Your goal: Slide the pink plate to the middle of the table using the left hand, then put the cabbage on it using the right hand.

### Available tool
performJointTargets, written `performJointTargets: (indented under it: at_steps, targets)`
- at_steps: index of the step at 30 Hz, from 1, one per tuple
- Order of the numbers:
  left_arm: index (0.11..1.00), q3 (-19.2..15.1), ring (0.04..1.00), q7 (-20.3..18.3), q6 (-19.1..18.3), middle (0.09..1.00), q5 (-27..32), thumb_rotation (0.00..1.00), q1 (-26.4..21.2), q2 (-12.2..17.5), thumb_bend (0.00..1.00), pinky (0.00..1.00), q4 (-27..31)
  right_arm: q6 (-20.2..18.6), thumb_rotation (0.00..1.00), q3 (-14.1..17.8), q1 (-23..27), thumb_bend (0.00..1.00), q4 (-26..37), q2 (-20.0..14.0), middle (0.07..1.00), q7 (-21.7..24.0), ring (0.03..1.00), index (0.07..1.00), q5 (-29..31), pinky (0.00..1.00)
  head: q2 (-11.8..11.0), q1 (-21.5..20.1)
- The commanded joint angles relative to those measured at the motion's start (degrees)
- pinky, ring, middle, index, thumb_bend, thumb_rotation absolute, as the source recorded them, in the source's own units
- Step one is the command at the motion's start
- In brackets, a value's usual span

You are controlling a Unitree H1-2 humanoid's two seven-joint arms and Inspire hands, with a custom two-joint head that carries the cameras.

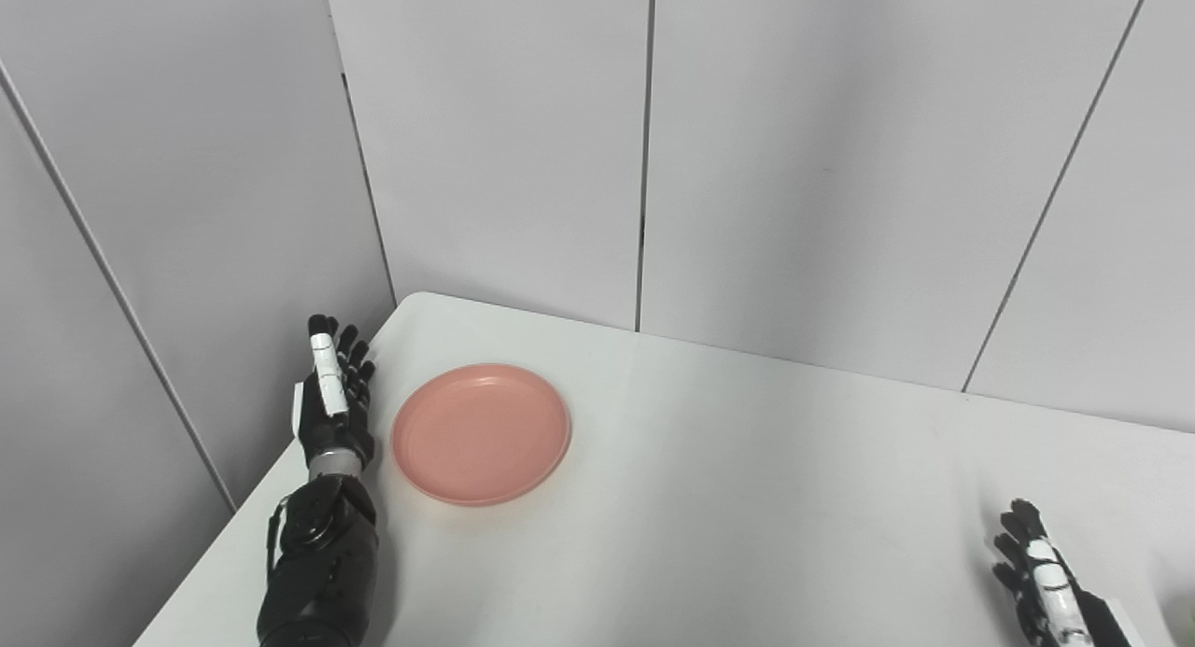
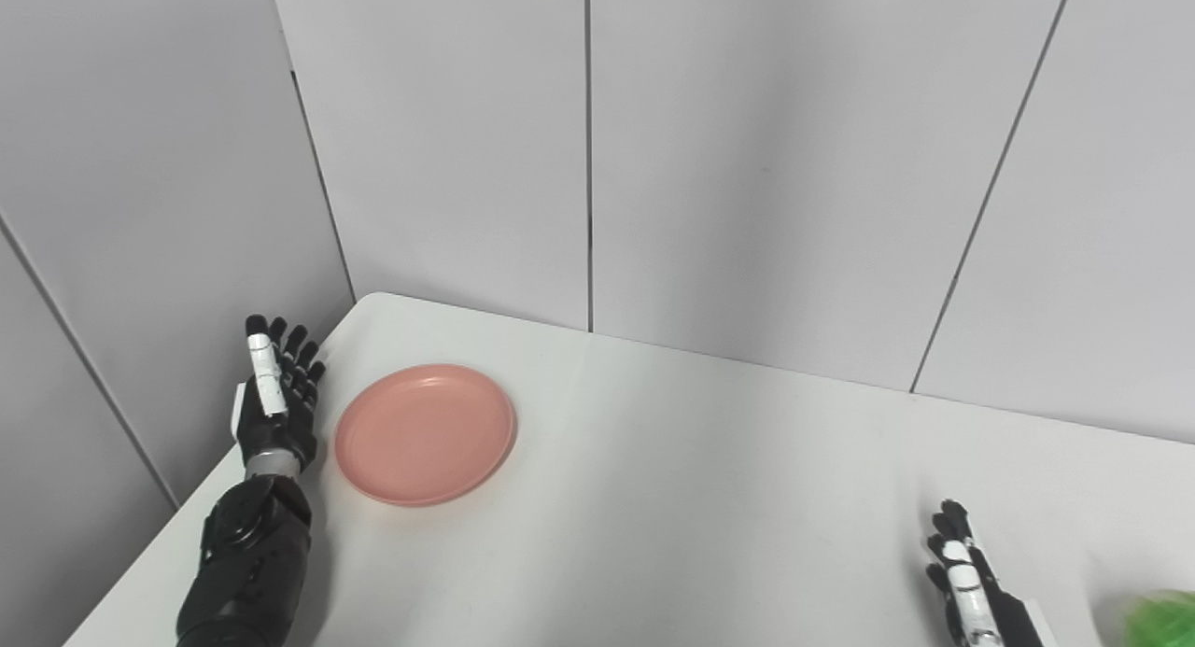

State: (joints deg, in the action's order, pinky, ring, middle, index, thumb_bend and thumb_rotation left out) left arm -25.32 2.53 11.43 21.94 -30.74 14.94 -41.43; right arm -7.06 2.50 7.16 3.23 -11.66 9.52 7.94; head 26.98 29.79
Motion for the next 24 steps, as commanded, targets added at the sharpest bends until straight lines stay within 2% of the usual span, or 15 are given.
performJointTargets:
  at_steps: [1,8,11,15,18,24]
  targets:
    - [0.955,0.29,0.968,-0.84,1.62,0.96,0.16,0.94,-2.35,1.47,0.89,1.0,-0.05,-0.01,1.0,0.52,1.45,0.12,1.82,-0.25,1.0,0.15,1.0,1.0,0.66,1.0,0.15,-0.01]
    - [0.972,0.52,0.973,-2.19,-0.24,0.972,1.36,0.94,-1.35,0.55,0.9,0.98,0.05,-0.2,1.0,0.5,1.7,0.14,1.81,-0.36,1.0,0.05,1.0,1.0,0.48,1.0,0.52,-0.12]
    - [0.976,1.55,0.979,-2.79,0.19,0.978,0.59,0.95,-1.27,0.22,0.9,0.99,-1.21,-0.6,1.0,0.39,1.75,0.14,2.11,-0.29,1.0,-0.13,1.0,1.0,0.19,1.0,0.63,-0.43]
    - [0.964,2.9,0.97,-3.86,0.86,0.966,0.21,0.96,-1.19,0.07,0.91,0.98,-2.85,1.09,1.0,0.29,1.72,0.13,1.37,-0.5,1.0,0.27,1.0,1.0,-0.06,1.0,0.77,-0.71]
    - [0.966,3.67,0.976,-5.23,0.86,0.973,0.34,0.97,-0.97,0.21,0.92,0.97,-3.81,0.04,1.0,0.3,1.62,0.13,2.14,-0.15,1.0,-0.13,1.0,1.0,-0.1,1.0,0.87,-1.03]
    - [0.947,4.58,0.978,-7.05,-2.28,0.964,1.13,0.95,0.44,-0.51,0.93,0.99,-1.7,0.26,1.0,-0.08,1.43,0.13,2.31,-0.21,1.0,-0.24,1.0,1.0,-0.98,1.0,1.13,-1.73]
